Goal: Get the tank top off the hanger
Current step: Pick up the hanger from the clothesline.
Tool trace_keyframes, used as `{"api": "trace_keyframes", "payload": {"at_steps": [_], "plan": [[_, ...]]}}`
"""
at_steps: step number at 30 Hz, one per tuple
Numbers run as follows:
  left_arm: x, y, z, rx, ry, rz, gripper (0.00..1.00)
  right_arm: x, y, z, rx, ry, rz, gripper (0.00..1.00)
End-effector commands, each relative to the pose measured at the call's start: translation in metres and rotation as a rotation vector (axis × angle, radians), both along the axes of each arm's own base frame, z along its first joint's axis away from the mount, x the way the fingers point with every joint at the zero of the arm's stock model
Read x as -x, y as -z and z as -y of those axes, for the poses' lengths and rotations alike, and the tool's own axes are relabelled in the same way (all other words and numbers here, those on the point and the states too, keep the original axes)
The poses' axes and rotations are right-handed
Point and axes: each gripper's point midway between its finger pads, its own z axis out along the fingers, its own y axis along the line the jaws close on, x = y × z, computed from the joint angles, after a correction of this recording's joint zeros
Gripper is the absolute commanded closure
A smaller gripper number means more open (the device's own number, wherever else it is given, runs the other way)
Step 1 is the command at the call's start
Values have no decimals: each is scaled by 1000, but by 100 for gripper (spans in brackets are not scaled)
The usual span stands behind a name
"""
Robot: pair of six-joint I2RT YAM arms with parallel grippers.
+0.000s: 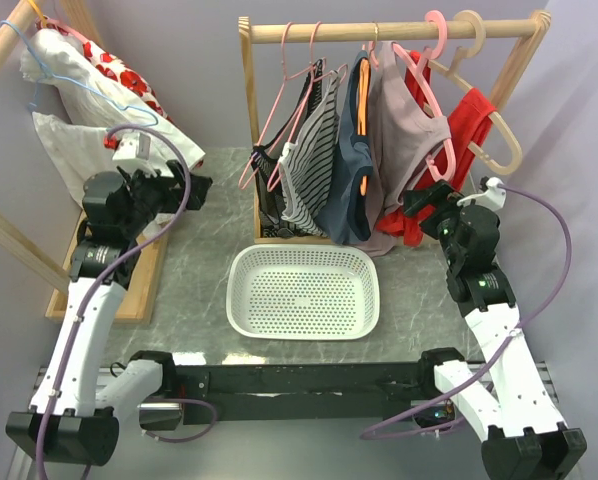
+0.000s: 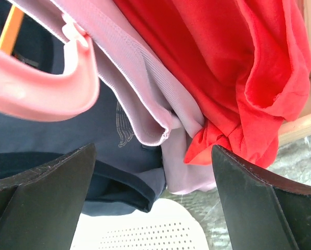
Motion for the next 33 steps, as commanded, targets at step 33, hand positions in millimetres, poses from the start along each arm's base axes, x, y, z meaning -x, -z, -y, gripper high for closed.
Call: {"api": "trace_keyframes", "payload": {"at_steps": [33], "plan": [[-13,-90,108,-8,257,245,1,0,-21,-8,-3,-49,33,0]]}}
